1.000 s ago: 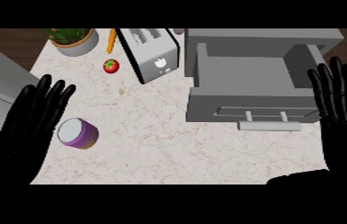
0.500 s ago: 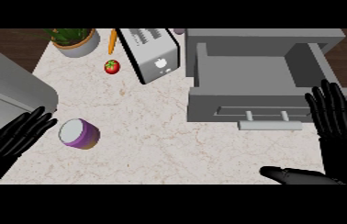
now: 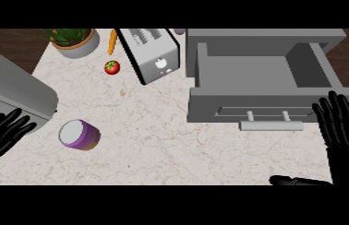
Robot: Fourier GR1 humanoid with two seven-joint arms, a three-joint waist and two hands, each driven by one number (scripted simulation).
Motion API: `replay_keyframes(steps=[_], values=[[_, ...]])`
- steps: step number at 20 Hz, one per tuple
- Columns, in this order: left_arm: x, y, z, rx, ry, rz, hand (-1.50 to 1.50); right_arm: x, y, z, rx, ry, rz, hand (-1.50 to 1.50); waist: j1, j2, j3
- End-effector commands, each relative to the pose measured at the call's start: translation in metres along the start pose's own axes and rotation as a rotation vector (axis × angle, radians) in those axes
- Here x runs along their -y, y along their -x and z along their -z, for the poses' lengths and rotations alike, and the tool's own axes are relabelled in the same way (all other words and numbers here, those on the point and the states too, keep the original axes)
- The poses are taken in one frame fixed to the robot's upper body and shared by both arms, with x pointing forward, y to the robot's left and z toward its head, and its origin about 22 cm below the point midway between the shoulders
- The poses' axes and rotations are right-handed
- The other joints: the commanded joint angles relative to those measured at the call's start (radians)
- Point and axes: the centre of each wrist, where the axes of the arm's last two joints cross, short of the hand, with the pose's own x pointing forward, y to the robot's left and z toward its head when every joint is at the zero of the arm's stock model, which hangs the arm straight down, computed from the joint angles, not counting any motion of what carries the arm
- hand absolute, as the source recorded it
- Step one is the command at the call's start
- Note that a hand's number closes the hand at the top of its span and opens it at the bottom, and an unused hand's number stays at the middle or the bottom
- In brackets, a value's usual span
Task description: Pick up the can, place it into the drawer and close the drawer
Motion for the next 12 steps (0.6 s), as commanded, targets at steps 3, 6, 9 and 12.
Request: replay_keyframes(steps=[3, 6, 9, 12], values=[[-0.005, 0.016, 0.016, -0.033, -0.037, -0.005, -1.50, 0.003, -0.006, -0.009, -0.006, 0.012, -0.015, -1.50, -0.004, 0.001, 0.000], [0.001, 0.010, 0.019, -0.033, -0.048, 0.007, -1.50, 0.000, 0.009, -0.021, 0.004, 0.003, -0.013, -1.50, -0.004, 0.000, 0.000], [-0.009, 0.027, 0.007, -0.049, -0.039, -0.023, -1.50, 0.032, 0.003, -0.011, -0.015, 0.007, -0.019, -1.50, -0.002, 0.000, 0.000], [-0.020, 0.034, 0.017, -0.053, -0.029, -0.008, -1.50, 0.027, 0.005, -0.018, 0.006, 0.006, -0.032, -1.50, -0.004, 0.000, 0.000]])
